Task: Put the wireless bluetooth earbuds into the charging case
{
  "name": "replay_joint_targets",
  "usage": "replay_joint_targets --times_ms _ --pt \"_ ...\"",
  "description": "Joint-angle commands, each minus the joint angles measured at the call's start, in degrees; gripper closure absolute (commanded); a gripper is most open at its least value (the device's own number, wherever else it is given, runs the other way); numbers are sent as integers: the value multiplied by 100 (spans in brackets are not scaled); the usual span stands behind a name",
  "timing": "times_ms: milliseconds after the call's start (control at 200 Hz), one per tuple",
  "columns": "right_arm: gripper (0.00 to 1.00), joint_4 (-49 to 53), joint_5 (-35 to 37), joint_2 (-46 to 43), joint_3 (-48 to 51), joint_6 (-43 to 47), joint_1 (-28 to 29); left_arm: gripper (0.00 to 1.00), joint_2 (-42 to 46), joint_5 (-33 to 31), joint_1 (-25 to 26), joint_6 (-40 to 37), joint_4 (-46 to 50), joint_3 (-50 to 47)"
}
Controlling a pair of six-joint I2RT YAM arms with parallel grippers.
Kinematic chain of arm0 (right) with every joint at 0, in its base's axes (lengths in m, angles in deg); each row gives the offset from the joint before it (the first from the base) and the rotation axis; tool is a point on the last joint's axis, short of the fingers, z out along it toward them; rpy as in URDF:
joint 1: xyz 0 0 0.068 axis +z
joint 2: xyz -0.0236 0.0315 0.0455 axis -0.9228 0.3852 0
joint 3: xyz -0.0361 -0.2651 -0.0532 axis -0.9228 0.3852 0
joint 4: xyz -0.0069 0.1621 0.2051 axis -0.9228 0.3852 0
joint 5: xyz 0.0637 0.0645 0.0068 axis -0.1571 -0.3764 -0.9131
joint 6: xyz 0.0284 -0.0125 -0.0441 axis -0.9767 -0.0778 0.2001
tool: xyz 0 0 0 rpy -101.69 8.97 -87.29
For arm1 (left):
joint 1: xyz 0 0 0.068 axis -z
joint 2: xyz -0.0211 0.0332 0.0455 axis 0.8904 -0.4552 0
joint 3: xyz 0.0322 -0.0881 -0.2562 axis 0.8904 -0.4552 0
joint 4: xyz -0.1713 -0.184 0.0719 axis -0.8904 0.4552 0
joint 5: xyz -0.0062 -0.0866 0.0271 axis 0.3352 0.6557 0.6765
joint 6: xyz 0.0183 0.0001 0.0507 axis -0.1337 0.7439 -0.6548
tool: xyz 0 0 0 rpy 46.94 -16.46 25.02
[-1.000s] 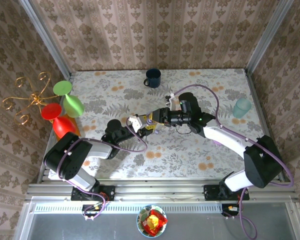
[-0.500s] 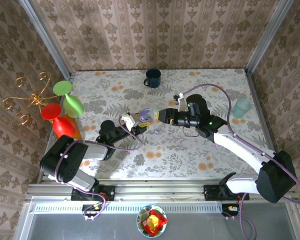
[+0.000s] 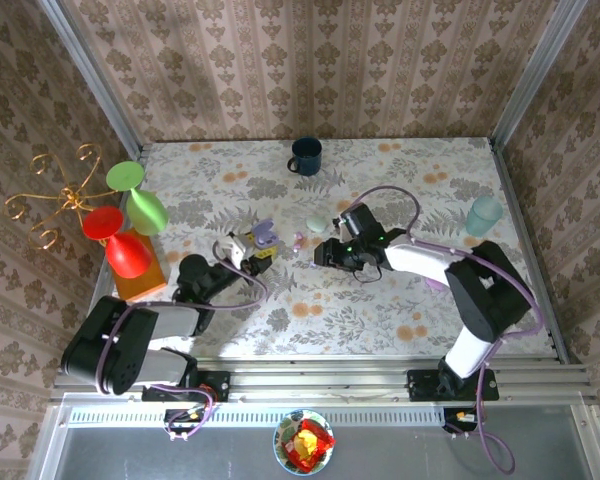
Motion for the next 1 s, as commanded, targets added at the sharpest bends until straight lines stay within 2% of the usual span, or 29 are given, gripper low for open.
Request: replay_joint_targets --times_ms 0,260,575,995 --pt "53 -3 166 258 -376 313 38 66 196 -75 -74 114 -173 -135" --pt "52 218 222 1188 -1338 565 -19 66 238 -56 -161 112 -175 -228" --pt "51 884 -526 2186 -2569 1141 -29 66 298 -20 -242 113 -174 -279" --pt "51 1106 -1107 2260 -2401 1439 -233 66 229 42 -244 111 -178 -218"
